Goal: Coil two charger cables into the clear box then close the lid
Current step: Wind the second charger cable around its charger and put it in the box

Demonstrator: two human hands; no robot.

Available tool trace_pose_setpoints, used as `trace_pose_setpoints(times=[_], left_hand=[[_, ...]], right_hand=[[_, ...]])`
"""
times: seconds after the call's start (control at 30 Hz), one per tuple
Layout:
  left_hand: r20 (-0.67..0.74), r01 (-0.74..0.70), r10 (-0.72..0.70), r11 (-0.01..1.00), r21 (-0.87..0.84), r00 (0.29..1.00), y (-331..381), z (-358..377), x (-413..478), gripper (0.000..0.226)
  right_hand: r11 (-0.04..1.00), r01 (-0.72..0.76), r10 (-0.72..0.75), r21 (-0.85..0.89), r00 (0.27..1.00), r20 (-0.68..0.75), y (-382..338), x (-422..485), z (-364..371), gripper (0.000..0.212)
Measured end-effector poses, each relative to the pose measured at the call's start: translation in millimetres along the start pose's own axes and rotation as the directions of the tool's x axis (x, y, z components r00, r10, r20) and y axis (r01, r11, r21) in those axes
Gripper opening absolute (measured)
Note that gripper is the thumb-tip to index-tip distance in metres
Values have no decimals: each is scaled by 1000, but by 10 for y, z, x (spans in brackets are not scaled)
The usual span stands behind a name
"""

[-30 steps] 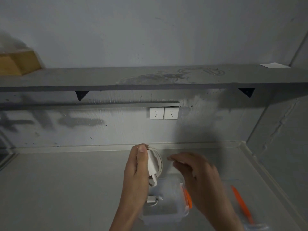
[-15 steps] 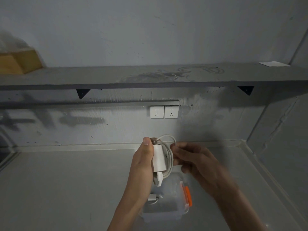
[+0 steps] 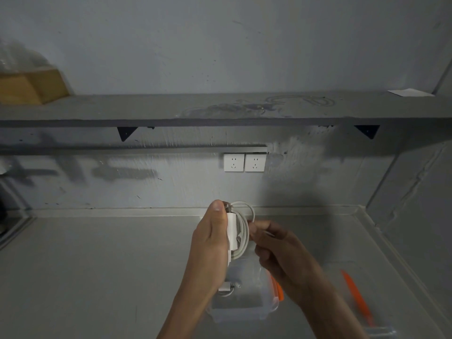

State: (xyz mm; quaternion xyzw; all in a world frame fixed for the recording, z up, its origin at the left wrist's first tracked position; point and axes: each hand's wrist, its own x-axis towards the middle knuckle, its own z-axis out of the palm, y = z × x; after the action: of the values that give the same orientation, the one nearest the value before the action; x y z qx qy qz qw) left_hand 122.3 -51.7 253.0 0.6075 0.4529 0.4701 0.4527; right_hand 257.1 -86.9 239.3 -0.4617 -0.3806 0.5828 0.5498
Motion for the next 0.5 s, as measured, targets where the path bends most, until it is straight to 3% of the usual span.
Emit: trace_pose_setpoints(times=[0.1,0.27,0.5], left_hand=[[46,-39,37,997,60,998,-40,11,3,75],[19,-122,120,980,156,993,-20,18,-45,44],[9,-173,174,979,108,985,-22,32,-66,36]], right_hand=[[982,-75,71,174,997,27,61,10,18,18],[995,2,-8,-100,999,-52,4,-77,19,19],[968,103,-130,-229,985,-110,-86,-213,142,19]])
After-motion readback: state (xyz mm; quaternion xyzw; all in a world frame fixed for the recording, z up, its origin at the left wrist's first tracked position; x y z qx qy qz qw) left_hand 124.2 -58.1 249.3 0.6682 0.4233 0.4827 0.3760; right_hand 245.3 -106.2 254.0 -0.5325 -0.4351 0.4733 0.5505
